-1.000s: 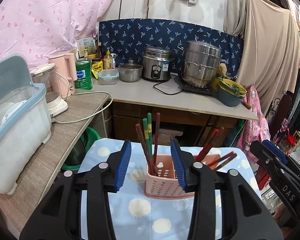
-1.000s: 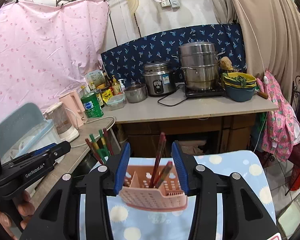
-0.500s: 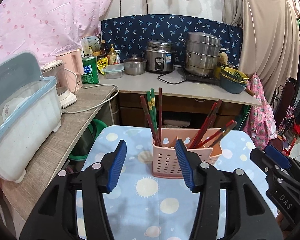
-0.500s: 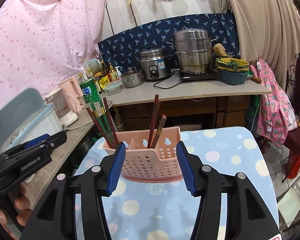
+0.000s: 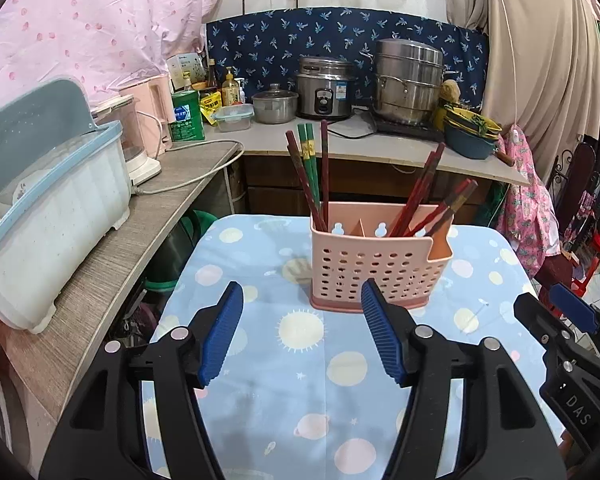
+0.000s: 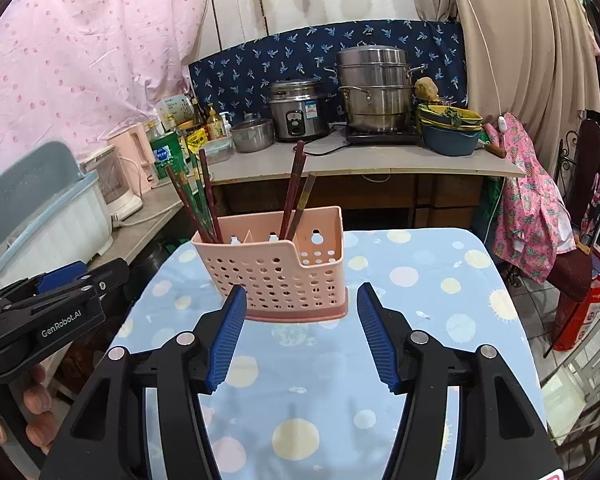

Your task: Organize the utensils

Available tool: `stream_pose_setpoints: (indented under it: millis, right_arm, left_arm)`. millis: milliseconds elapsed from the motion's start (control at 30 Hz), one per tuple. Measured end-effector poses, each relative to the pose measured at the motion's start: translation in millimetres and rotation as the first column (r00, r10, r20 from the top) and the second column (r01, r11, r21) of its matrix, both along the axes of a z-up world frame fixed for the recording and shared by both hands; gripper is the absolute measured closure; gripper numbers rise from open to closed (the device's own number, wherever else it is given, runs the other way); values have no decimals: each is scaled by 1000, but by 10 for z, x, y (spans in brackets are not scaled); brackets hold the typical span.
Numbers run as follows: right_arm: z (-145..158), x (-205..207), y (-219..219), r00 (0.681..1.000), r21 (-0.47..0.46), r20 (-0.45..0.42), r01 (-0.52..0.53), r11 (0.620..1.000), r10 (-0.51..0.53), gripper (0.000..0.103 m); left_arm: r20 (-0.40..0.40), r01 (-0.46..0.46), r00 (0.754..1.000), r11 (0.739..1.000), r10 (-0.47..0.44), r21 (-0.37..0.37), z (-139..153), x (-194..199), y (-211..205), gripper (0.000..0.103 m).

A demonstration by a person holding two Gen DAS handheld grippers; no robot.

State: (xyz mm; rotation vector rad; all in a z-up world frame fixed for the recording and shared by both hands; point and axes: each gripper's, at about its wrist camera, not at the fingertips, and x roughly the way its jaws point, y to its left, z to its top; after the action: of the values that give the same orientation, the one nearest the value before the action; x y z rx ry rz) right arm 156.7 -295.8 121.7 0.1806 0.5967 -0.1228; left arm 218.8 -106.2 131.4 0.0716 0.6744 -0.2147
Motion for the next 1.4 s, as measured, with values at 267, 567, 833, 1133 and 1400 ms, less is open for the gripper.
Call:
stream_pose_setpoints:
  millis: [267, 567, 833, 1133, 1400]
  right_arm:
    - [-93, -112, 70, 1000, -13, -21, 7, 1000, -7, 47]
    - [-224, -215, 120, 999, -9, -47, 7, 1000, -7, 39]
    - [-307, -249, 162, 998, 1, -70, 3, 1000, -3, 32]
    - [-382, -272, 249, 996, -21, -94, -5, 1000, 3, 27]
    - [-432, -277, 276, 995, -21, -103, 1, 1000, -3, 19]
  left_arm:
    - [-19, 6, 1000, 1000, -6, 14, -118, -126, 24, 39]
    - [-44, 5, 999, 1000, -3, 30, -259, -216, 28, 28]
    - [-67, 3, 998, 999, -1, 40, -360, -276, 38, 20]
    - [-87, 2, 996, 998, 3, 57, -463, -323, 39, 16]
    - [-103, -4, 995, 998, 11, 66, -547, -349, 65, 13]
